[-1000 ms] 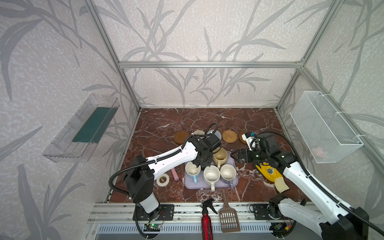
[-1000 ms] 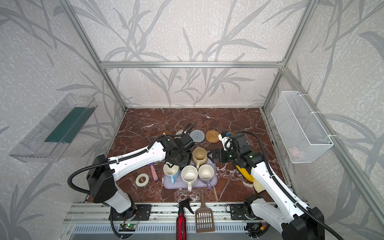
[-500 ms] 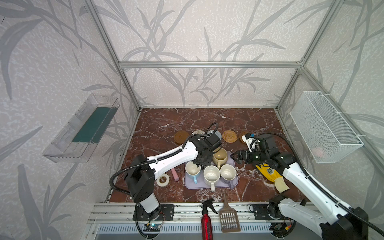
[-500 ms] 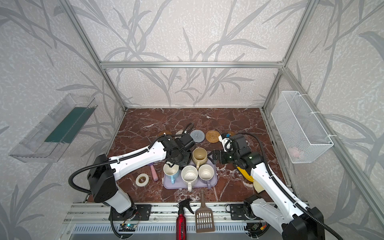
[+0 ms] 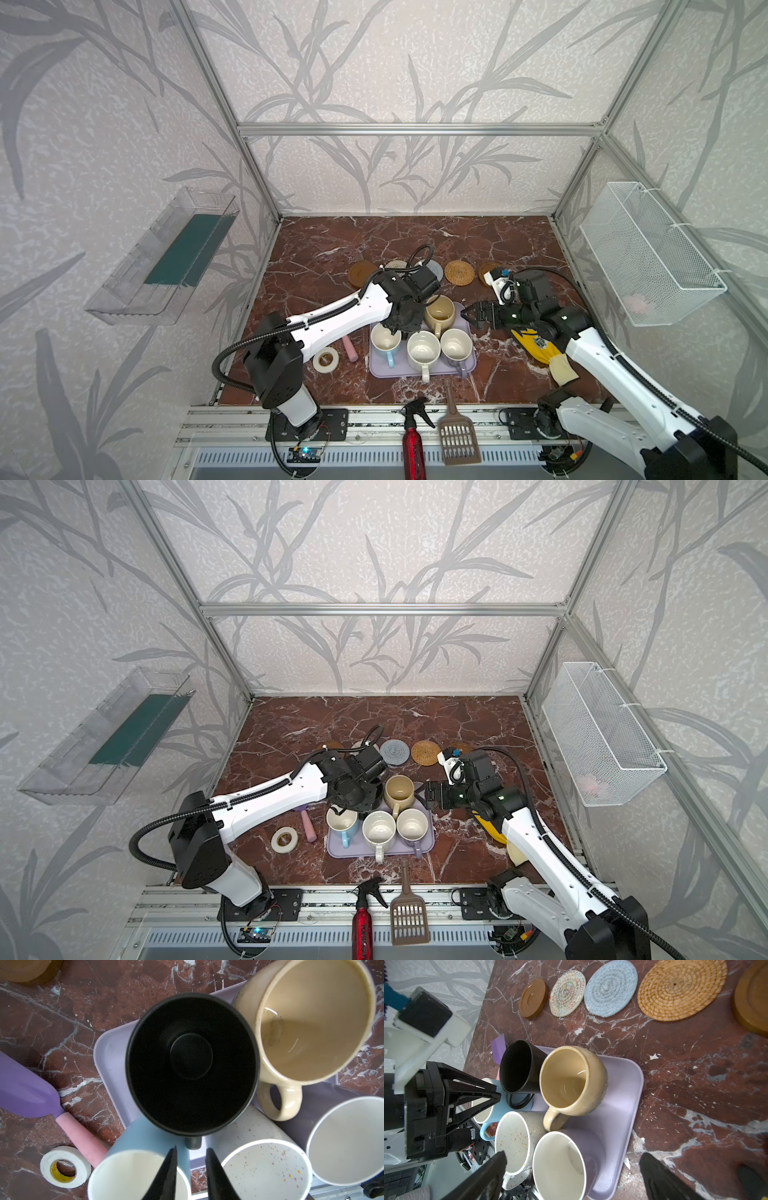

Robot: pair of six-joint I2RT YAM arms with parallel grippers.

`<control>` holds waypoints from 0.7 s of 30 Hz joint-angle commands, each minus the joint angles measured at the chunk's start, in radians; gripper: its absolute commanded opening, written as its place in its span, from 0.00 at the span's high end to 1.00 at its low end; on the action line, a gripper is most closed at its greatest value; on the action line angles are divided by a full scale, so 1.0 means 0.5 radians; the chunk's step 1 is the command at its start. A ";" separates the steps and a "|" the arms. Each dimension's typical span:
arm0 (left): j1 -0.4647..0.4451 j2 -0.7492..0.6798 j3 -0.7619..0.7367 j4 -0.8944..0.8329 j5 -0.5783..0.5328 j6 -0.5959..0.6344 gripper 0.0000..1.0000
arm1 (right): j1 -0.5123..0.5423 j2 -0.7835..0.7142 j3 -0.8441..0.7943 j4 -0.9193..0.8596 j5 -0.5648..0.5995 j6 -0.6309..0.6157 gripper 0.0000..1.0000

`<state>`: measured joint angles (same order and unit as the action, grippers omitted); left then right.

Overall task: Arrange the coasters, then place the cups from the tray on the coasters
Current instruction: 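Lower left gripper toward the black mug while right gripper hovers beside the tray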

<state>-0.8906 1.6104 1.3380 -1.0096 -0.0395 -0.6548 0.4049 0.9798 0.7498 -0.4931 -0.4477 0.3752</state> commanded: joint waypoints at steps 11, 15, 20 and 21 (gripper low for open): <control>-0.009 0.037 0.014 -0.087 0.038 0.011 0.73 | 0.211 0.003 0.050 0.152 0.038 0.018 0.01; -0.009 0.107 0.064 -0.103 0.035 0.048 0.73 | 0.212 0.005 0.050 0.165 0.036 0.023 0.01; -0.005 0.159 0.073 -0.082 0.013 0.054 0.73 | 0.214 -0.005 0.035 0.164 0.048 0.027 0.01; -0.003 0.170 0.080 -0.100 0.006 0.043 0.73 | 0.213 -0.005 0.031 0.162 0.048 0.027 0.01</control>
<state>-0.8948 1.6794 1.3533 -1.0164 -0.0174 -0.6369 0.5053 0.9821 0.7486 -0.4267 -0.4339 0.3790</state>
